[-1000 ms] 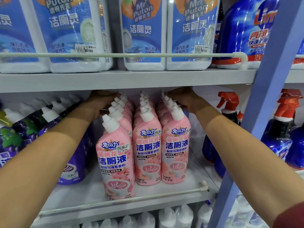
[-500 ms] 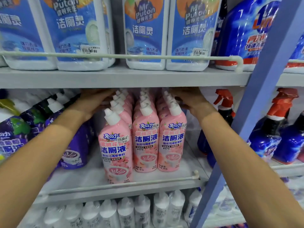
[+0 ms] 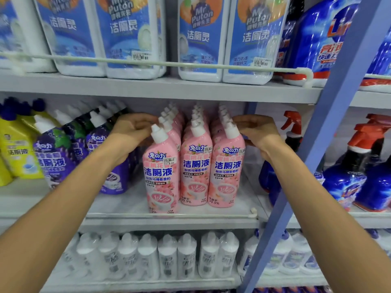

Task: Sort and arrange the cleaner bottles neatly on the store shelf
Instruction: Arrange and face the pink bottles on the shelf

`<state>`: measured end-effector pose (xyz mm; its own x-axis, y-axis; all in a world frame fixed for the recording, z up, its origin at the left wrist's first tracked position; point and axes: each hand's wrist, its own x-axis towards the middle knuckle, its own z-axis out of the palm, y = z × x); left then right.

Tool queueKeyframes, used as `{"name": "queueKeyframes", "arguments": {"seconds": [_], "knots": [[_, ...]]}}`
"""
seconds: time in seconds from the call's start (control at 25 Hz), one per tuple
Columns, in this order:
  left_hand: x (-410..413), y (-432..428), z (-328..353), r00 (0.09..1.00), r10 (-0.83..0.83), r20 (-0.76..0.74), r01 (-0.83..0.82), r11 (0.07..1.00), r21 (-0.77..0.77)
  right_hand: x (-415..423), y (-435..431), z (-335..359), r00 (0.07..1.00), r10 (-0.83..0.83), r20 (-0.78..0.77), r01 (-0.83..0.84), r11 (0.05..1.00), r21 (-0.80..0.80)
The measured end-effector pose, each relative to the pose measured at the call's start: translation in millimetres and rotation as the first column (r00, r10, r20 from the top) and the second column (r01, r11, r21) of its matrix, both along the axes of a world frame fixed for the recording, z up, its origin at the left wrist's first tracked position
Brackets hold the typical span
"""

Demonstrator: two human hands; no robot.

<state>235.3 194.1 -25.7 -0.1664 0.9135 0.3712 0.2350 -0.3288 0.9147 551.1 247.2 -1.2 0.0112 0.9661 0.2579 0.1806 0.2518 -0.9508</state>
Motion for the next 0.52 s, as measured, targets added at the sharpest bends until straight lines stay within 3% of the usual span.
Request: {"name": "queueKeyframes", "arguments": {"seconds": [0.16, 0.36, 0.52], "knots": [[-1.7, -4.1, 0.1, 1.0, 0.003, -0.012, -0.003, 1.0, -0.004, -3.1, 2.3, -1.5, 1.0, 0.008, 0.03, -0.008, 1.0, 0.007], [-1.1, -43.2, -5.3, 0.998, 0.029, 0.057, -0.03, 0.999, 0.017, 12.9, -25.9, -7.4, 0.993, 0.092, -0.074, -0.09, 0.996, 0.023], [-5.1, -69.5, -18.9, 0.974, -0.129, -0.185, 0.131, 0.991, -0.001, 11.2, -38.0, -26.8, 0.993, 0.098, -0.061, -0.091, 0.99, 0.108]]}}
